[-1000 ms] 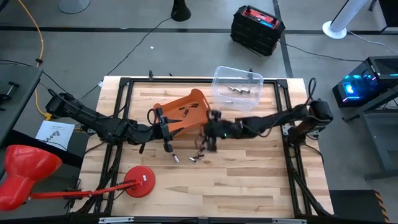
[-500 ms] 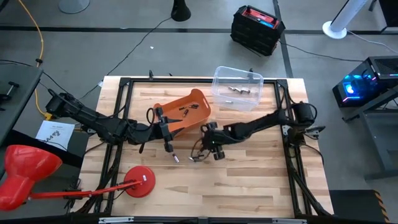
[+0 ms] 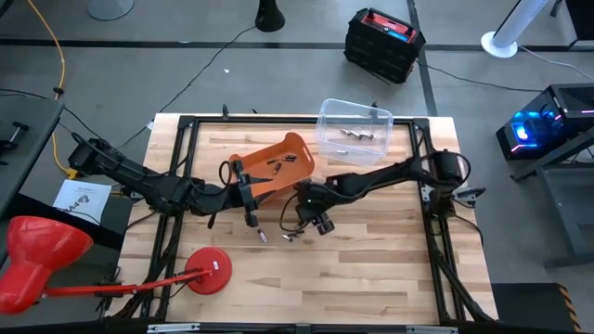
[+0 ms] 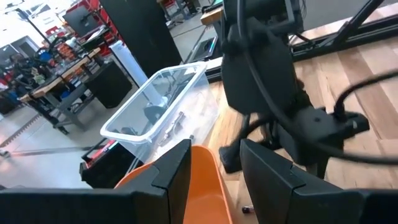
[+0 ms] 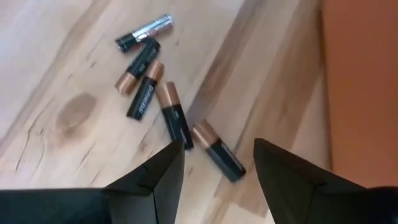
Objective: Sort batteries
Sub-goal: Put the black battery into the orange bin
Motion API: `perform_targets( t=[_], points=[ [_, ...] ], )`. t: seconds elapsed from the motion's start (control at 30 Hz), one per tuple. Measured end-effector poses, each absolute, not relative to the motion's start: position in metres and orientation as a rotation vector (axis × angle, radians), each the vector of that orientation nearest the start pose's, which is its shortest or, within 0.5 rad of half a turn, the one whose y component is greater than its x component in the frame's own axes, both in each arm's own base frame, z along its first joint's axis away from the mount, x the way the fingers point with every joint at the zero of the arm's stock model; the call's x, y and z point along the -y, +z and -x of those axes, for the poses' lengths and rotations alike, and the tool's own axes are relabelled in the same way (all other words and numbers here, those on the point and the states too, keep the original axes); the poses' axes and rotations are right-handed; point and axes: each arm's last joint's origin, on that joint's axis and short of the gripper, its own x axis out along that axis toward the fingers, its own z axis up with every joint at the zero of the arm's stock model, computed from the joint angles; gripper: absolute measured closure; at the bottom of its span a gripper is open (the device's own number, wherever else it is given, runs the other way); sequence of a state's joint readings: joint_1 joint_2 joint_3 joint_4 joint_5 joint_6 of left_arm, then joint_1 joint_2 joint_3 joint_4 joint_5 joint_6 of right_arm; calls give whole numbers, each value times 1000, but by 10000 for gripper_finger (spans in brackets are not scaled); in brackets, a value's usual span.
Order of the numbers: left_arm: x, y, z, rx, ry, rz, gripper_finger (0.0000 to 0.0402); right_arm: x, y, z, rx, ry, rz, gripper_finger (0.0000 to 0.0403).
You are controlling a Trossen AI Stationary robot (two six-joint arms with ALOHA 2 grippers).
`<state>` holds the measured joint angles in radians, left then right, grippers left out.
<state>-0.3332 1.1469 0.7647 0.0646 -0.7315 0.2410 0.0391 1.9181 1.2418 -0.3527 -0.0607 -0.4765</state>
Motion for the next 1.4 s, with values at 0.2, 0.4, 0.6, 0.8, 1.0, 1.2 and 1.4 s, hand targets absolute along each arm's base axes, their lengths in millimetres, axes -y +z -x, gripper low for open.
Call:
perform_targets(
  t=[0.2, 0.4, 0.6, 0.8, 1.0, 1.2, 1.4],
  points=[
    [63, 280, -239, -322, 338, -393, 271, -19, 142, -397, -1094, 334, 488, 215],
    [63, 279, -239, -335, 332, -415, 271, -19, 135, -400, -1130, 353, 524, 279],
    [63, 278, -238, -344, 330, -421, 271, -21, 145, -390, -1187, 297, 505, 377],
    [63, 278, -238, -344, 331, -420, 271, -24, 187, -383, -1102, 159, 611, 375],
    [63, 279, -239, -340, 331, -418, 271, -9, 235, -383, -883, -3, 610, 383],
    [63, 279, -239, -338, 332, -418, 271, 27, 246, -396, -727, -148, 551, 332],
    [63, 278, -238, -344, 330, -422, 271, 48, 242, -395, -750, -220, 518, 258]
  ],
)
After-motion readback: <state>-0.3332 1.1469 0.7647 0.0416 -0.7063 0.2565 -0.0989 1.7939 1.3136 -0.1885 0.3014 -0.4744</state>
